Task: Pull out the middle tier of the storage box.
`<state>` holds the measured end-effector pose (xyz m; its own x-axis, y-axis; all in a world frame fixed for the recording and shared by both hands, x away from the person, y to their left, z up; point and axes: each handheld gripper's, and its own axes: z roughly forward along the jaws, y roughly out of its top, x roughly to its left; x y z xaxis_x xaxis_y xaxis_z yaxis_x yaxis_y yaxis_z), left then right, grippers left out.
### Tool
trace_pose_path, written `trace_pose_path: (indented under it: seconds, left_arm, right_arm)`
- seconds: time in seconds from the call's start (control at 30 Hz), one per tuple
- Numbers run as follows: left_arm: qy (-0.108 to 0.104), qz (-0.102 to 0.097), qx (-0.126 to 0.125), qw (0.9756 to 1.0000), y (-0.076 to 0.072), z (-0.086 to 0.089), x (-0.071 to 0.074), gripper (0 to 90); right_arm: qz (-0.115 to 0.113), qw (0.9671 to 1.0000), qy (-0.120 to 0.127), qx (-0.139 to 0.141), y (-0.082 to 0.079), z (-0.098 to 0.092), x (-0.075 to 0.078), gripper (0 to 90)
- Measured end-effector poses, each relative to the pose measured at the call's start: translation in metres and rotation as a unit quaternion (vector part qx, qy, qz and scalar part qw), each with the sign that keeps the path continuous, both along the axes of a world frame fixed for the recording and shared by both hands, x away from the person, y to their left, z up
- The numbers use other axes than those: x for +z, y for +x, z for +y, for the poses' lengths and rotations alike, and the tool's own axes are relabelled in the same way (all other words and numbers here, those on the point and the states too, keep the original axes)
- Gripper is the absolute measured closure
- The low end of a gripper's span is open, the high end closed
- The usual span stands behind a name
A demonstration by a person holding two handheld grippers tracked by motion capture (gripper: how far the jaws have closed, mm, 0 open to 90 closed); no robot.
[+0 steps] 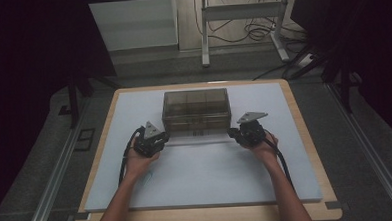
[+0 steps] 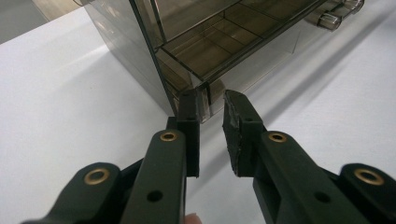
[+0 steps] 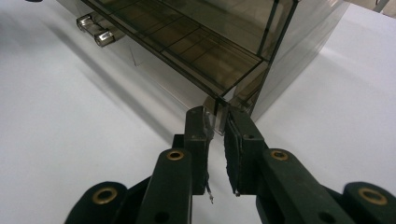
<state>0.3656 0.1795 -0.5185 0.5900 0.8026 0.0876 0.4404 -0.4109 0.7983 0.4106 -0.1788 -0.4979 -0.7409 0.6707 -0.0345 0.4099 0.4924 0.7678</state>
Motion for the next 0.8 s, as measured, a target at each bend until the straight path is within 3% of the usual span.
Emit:
trace_pose_path:
  seconds: [0.8]
  left_arm:
    - [0.001, -0.003, -0.006, 1.0000, -0.011, 0.001, 0.000, 77.7]
  right_arm:
    - [0.001, 1.0000, 0.003, 0.002, -0.013, -0.001, -0.001, 78.2]
